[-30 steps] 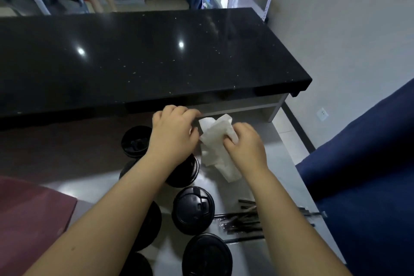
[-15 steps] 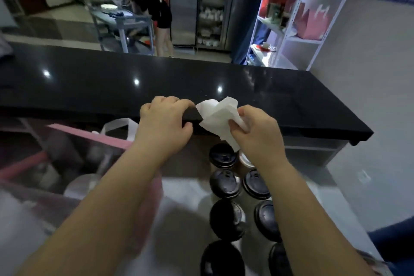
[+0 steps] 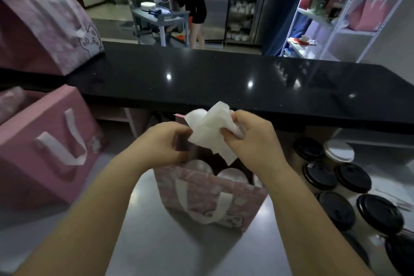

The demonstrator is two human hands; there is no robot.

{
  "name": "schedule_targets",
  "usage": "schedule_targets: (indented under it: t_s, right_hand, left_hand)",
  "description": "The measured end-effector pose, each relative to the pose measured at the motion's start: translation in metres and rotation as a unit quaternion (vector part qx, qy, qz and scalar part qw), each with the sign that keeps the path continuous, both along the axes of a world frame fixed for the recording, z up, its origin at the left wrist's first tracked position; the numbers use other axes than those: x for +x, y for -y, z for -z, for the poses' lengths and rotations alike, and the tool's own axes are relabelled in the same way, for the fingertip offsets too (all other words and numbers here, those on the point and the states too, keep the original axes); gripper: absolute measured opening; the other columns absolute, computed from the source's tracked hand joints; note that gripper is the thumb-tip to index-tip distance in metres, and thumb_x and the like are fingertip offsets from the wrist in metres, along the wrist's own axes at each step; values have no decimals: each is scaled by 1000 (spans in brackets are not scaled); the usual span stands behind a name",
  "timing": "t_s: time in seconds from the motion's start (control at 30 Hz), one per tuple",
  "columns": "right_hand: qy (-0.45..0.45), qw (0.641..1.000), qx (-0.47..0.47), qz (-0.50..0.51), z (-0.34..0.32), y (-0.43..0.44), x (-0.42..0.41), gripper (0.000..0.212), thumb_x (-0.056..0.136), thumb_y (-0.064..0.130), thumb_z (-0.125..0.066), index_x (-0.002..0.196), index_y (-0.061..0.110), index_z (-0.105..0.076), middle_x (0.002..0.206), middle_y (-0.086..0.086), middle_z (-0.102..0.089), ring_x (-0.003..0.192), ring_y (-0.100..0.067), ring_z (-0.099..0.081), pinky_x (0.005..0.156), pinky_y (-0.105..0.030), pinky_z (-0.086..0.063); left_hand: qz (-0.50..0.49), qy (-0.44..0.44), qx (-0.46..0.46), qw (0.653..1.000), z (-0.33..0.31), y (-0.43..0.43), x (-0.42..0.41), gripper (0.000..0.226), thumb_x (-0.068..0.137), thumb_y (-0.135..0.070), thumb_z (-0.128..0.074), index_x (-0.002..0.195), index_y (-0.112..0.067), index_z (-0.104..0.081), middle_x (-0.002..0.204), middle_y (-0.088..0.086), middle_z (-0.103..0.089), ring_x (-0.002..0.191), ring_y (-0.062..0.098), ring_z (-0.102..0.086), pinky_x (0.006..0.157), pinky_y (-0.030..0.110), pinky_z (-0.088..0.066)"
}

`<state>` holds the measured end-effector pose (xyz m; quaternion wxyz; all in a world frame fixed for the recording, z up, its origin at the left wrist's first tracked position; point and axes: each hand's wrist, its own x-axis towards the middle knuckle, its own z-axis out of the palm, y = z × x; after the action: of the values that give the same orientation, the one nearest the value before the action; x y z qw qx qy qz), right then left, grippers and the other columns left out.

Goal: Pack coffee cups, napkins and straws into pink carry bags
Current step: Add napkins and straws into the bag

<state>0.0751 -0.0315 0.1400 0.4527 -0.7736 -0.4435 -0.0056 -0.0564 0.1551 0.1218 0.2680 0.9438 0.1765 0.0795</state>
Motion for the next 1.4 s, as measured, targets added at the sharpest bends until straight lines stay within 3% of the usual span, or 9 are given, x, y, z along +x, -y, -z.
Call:
schedule_targets:
  t_s: [0.13, 0.3, 0.43, 0.6, 0.73, 0.87, 0.97, 1.27, 1.4]
  right_hand:
    - [70, 981, -172, 55, 22, -15, -6, 10, 88, 23, -62, 96, 23, -66, 86, 5, -66, 80, -19, -59, 65, -34, -50]
    - [245, 932, -268, 12, 30, -34, 6, 15, 83, 11, -60, 97, 13, -63, 95, -5, -63, 93, -29, -58, 70, -38, -42]
    - [258, 912, -320, 2, 36, -37, 10, 43, 86, 29, -67, 125, 22, -53, 125, 3, -57, 117, -20, -51, 95, -36, -42]
    - [27, 998, -63, -13, 24, -2, 3, 39, 83, 16, -75, 115, 35, -65, 100, 15, -67, 90, -3, -61, 81, -24, -52]
    - [-88, 982, 154, 57, 39, 54, -1, 16, 84, 37, -69, 100, 36, -71, 95, 9, -71, 88, -12, -67, 76, -22, -54]
    - [-242, 944, 215, 70, 88, 95, -8, 42, 74, 62, -70, 101, 30, -73, 103, 1, -71, 99, -20, -64, 88, -37, -52]
    - [-297, 938, 179, 3, 112, 90, -17, 35, 82, 41, -71, 116, 30, -69, 115, 3, -70, 107, -13, -65, 82, -25, -55]
    - [-263, 928, 227, 133, 123, 65, -3, 9, 89, 23, -63, 85, 30, -67, 84, 9, -70, 81, -11, -65, 73, -22, -54]
    - [-293, 937, 177, 78, 120, 67, 17, 13, 85, 17, -68, 78, 28, -65, 106, 11, -65, 102, -13, -61, 88, -39, -52]
  left_hand:
    - [46, -46, -11, 998, 14, -15, -2, 97, 63, -48, -76, 146, -48, -26, 152, -17, -28, 144, 9, -20, 112, 46, -34]
    - [90, -53, -33, 994, 28, -20, -2, 116, 70, -40, -82, 152, -45, 0, 160, -16, 13, 144, 1, 20, 120, 49, -17]
    - [84, 54, -106, 989, 34, -20, -3, 91, 78, -28, -77, 147, -50, -22, 160, -20, -9, 145, -4, 4, 120, 39, -19]
    - [-1, 278, -312, 909, 41, -17, -13, 42, 81, -20, -73, 119, -36, -66, 124, -11, -65, 117, 11, -59, 100, 44, -50]
    - [-50, 367, -451, 812, 64, -19, -36, 36, 76, -35, -73, 111, -30, -69, 115, 1, -69, 113, 23, -63, 92, 35, -55]
    - [-50, 269, -458, 845, 91, -13, -54, 51, 69, -40, -83, 117, -35, -67, 118, 0, -69, 107, 20, -66, 80, 29, -57]
    - [-63, 230, -479, 845, 94, 0, -49, 46, 71, -38, -82, 116, -34, -69, 112, 0, -72, 100, 20, -69, 74, 30, -59]
    - [-142, 262, -447, 844, 86, 42, -36, 14, 82, -30, -67, 92, -28, -77, 94, 0, -75, 87, 16, -71, 65, 22, -56]
    - [-232, 323, -233, 888, 96, 54, -30, 20, 84, -15, -74, 84, -35, -75, 122, -16, -59, 117, 7, -55, 92, 33, -49]
